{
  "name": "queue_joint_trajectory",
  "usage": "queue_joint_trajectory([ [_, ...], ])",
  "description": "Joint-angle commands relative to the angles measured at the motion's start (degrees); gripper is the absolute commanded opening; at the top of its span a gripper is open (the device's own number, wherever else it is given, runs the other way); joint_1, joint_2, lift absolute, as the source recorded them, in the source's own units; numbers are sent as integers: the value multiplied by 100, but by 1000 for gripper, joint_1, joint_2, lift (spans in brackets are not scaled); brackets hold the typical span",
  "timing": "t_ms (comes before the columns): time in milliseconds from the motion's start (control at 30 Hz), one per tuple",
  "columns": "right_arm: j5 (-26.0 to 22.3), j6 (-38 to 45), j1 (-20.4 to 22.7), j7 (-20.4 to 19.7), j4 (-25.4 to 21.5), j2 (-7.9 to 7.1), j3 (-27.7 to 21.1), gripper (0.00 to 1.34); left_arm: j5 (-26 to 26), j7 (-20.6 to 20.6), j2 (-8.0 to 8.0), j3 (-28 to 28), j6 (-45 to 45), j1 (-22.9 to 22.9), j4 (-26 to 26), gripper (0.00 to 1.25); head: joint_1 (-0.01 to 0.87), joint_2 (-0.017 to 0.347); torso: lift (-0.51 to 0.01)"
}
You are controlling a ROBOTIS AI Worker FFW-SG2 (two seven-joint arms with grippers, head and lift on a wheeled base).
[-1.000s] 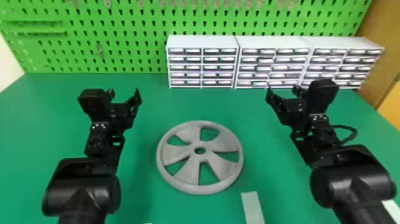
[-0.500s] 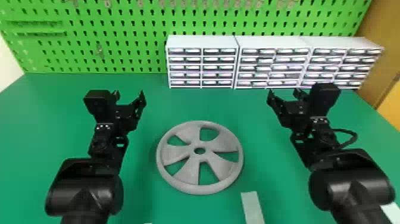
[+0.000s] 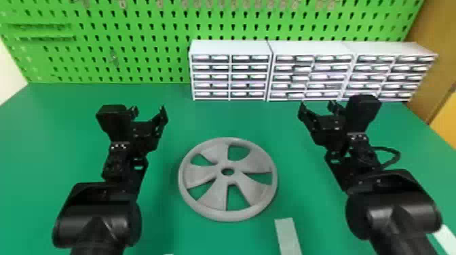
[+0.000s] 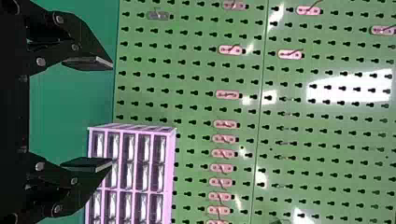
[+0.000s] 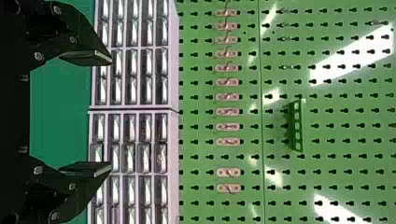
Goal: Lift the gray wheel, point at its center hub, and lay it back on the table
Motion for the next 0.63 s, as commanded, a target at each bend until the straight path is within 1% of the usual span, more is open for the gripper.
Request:
queue_joint_trajectory([
  [0,4,2,-17,11,-8,25,2,870,11,0,-15,-12,0,-12,-25,733,692,48,-96],
  [233,4,28,-17,19,-17,52,90,870,64,0,-15,23,0,40,-95,733,692,48,-96],
  [600,21,142,-25,19,-8,52,125,870,64,0,-15,-21,0,32,-95,733,692,48,-96],
])
